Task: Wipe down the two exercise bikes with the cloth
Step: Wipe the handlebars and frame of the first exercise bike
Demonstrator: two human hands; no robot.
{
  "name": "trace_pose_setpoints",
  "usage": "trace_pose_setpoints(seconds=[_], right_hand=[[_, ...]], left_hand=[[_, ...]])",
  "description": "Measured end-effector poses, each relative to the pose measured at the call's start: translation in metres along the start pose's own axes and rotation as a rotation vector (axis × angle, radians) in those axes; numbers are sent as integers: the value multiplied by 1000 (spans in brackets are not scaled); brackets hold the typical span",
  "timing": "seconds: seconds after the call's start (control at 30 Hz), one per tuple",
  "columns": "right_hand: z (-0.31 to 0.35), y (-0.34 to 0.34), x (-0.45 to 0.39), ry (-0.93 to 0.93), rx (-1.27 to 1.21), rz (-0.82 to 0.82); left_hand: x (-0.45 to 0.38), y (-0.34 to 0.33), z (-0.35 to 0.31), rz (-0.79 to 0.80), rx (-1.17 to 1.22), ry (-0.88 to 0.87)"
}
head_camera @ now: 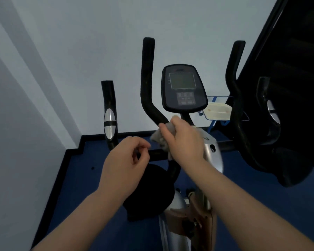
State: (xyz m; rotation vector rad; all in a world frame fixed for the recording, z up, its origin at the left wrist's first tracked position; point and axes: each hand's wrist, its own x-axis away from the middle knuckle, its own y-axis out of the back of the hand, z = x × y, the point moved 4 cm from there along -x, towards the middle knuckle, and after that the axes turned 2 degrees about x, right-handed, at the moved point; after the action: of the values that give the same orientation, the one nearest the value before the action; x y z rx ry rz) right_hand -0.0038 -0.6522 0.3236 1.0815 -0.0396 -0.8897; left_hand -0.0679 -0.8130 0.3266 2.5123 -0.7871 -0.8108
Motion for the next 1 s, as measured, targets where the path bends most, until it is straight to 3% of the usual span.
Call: trace_pose_setpoints(seconds=[0.27, 0.37, 0.5, 0.6, 0.83, 1.0], right_hand=[[5, -7, -27, 122, -51, 20], [23, -13, -59, 188, 64, 49], [35, -18, -69, 199, 59, 40], [32, -21, -62, 201, 46, 16], [64, -34, -122, 72, 18, -36], [54, -34, -113, 120, -129, -42]], left_hand=[[-109, 56, -8, -70, -57, -217], [-143, 62, 7, 11, -147, -226], [-163, 56, 35, 136, -207, -108], [-174, 57, 49, 188, -267, -131], [-211, 47, 54, 469, -369, -120], [-220, 46, 71, 475, -210, -110]])
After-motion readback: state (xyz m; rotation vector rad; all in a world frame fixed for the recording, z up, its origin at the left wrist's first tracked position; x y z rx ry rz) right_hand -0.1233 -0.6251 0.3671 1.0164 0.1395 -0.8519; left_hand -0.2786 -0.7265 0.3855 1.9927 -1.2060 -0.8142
